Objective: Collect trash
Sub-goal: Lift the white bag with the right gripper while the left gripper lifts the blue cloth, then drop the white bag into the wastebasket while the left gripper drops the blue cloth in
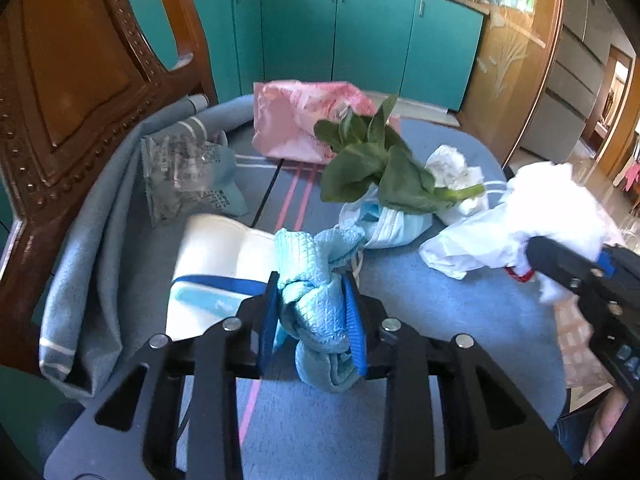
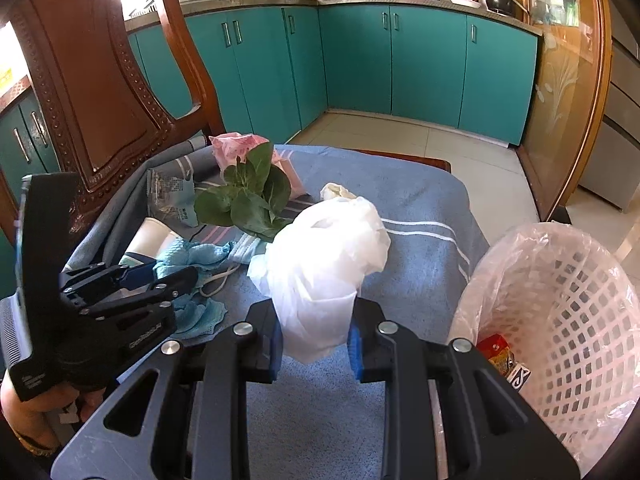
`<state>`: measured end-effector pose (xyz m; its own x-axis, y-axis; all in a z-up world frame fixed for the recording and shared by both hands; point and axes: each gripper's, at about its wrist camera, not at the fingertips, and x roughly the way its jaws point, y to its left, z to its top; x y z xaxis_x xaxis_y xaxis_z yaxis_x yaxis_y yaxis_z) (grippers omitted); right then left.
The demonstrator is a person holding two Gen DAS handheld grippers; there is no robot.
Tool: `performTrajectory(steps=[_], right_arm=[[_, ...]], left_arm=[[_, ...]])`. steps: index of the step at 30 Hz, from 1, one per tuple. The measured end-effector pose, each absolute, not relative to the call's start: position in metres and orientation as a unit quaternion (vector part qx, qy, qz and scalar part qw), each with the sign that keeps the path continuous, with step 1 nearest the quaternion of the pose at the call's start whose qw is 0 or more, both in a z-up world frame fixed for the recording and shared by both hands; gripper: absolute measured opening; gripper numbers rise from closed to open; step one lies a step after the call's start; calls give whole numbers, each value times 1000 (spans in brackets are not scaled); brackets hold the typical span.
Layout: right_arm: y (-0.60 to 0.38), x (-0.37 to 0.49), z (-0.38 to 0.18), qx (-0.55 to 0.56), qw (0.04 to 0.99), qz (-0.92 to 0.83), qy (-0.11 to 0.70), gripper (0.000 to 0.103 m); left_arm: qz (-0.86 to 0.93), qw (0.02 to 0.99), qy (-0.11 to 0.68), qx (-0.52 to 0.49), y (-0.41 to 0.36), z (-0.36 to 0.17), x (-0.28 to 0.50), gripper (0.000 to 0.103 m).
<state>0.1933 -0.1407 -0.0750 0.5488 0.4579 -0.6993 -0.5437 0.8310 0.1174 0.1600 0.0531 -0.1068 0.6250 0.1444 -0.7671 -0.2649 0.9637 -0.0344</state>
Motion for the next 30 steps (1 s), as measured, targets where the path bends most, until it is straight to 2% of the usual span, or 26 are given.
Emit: performTrajectory(steps=[13,30], right_arm=[[-143,184,-67,-52,883,296,360,26],[-142,176,-63,-55,882,309,352,26]], left_arm=[[101,930,343,-85,51,-52,122,32],[117,936,322,-81,47,-41,110,32]])
